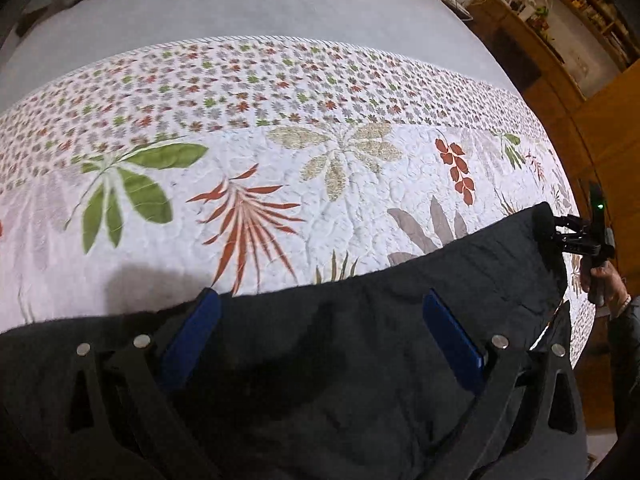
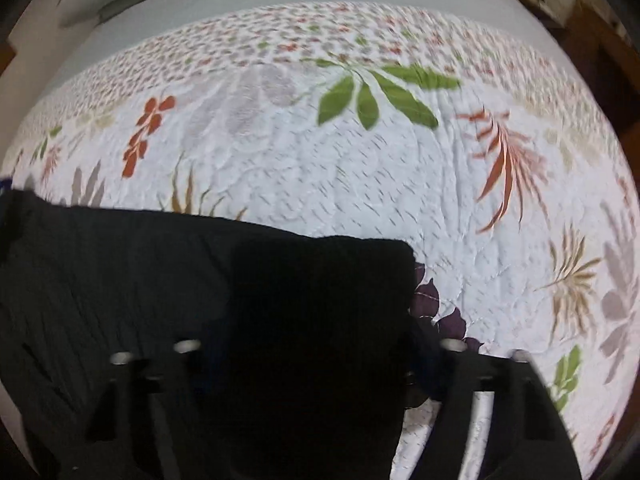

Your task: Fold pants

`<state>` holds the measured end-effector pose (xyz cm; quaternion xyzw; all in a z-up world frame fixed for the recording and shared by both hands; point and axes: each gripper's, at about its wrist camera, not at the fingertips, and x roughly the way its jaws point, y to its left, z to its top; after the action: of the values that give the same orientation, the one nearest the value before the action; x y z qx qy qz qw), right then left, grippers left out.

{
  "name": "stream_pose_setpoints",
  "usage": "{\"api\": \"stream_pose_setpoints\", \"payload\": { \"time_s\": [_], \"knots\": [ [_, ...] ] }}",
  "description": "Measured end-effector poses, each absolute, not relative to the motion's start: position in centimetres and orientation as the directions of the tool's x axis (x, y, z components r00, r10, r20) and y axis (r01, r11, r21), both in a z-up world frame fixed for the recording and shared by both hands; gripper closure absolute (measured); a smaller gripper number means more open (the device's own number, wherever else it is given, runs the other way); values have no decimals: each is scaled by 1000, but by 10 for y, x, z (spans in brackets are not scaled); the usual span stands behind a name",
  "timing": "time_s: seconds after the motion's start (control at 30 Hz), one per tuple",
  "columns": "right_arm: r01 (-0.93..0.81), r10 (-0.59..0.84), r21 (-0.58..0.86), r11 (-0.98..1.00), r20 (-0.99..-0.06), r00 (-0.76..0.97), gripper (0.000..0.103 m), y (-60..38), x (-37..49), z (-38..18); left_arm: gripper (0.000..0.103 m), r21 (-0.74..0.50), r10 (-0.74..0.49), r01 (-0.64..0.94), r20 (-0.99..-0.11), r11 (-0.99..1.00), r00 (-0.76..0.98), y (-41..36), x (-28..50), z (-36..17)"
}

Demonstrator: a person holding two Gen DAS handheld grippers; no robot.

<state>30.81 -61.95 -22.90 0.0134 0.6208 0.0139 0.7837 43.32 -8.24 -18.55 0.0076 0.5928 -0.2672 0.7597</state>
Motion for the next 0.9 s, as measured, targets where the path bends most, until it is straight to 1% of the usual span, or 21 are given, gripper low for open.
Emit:
{"api": "stream_pose_setpoints", "payload": {
  "time_s": [0.03,0.07,0.1,0.2,0.33,0.47,0.53,0.63,0.7,0.77,0.83,0.9],
  "knots": [
    [-9,14,12,1000,-970,242,71,-619,306,-223,2,-298,-391,423,-908,856,152,-87,434,-188],
    [-10,10,8,1000,-967,254,82,-621,304,-218,2,-298,-392,434,-909,850,144,-91,435,-190],
    [-18,30,26,1000,-963,269,85,-622,301,-211,2,-304,-397,441,-908,844,134,-94,435,-192],
    [-76,89,67,995,-937,338,87,-620,287,-182,2,-344,-428,457,-899,820,91,-105,435,-198],
    [-133,146,97,986,-886,440,88,-615,260,-138,2,-373,-459,501,-887,781,54,-122,434,-199],
    [-178,197,123,976,-844,499,88,-610,238,-106,2,-390,-506,602,-862,697,27,-147,431,-196],
    [-197,203,114,974,-831,518,89,-606,227,-95,2,-406,-539,658,-842,634,0,-160,429,-196],
    [-214,212,111,971,-814,540,89,-602,217,-84,2,-370,-566,744,-824,556,13,-182,426,-194],
    [-230,227,116,966,-807,545,89,-602,210,-79,2,-376,-598,784,-801,495,-6,-194,424,-194],
    [-238,224,106,965,-802,553,90,-601,204,-74,2,-407,-627,808,-777,427,-60,-209,422,-197],
    [-241,234,115,964,-800,553,90,-602,200,-72,3,-436,-622,813,-774,387,-119,-222,423,-202],
    [-252,240,115,961,-798,553,90,-603,195,-70,3,-499,-621,799,-755,337,-209,-234,420,-208]
  ]
}}
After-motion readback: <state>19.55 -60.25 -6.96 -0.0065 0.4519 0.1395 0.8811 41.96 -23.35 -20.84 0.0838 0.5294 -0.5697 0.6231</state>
